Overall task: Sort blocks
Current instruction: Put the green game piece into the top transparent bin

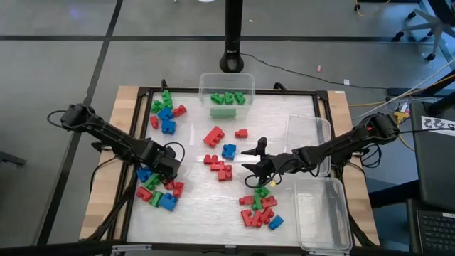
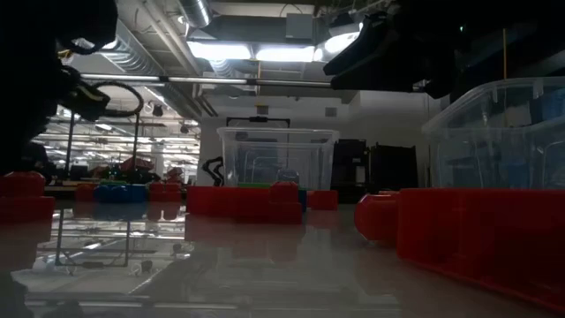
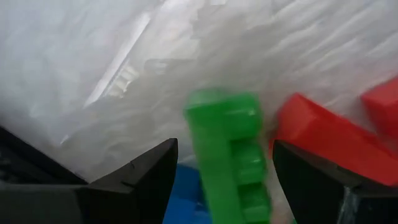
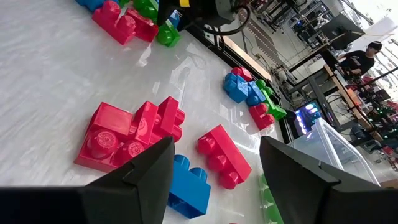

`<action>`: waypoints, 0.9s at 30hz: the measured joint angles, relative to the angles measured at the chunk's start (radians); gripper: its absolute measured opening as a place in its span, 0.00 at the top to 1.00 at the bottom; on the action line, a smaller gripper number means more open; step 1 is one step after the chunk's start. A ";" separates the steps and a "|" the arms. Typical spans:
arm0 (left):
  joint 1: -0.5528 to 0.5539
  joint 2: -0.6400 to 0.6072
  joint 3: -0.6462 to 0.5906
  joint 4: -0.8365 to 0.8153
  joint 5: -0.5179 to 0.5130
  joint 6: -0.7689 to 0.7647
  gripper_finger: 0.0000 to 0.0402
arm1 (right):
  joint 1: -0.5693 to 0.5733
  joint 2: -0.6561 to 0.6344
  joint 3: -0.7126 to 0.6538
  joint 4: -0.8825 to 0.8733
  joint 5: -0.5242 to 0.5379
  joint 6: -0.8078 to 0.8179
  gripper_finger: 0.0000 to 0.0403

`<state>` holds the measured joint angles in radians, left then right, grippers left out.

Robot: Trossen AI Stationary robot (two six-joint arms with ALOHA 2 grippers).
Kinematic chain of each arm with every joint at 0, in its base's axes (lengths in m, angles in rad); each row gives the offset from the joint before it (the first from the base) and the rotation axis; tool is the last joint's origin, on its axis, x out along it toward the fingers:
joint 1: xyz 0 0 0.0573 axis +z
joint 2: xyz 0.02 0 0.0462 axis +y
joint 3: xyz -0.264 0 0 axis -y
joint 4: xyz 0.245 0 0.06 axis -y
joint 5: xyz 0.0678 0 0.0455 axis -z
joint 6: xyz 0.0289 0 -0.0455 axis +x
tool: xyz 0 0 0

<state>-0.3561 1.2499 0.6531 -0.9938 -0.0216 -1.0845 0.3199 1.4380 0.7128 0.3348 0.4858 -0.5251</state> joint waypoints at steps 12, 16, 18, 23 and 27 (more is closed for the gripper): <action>-0.002 0.002 -0.116 0.153 0.048 -0.017 0.37 | 0.000 0.000 0.000 0.000 0.000 -0.001 0.42; -0.002 -0.002 -0.140 0.169 0.043 -0.025 0.38 | 0.000 0.000 0.000 -0.001 0.000 -0.001 0.42; -0.002 -0.001 -0.141 0.169 0.037 -0.013 0.41 | 0.000 0.000 0.000 0.000 0.000 -0.002 0.42; -0.002 -0.001 -0.143 0.168 0.030 0.012 0.53 | 0.000 0.000 0.000 0.000 0.000 -0.002 0.42; -0.002 0.000 -0.143 0.168 0.029 0.016 0.60 | 0.000 0.000 0.000 0.000 0.000 -0.003 0.42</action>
<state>-0.3580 1.2495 0.5098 -0.8257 0.0078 -1.0688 0.3199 1.4380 0.7128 0.3344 0.4862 -0.5278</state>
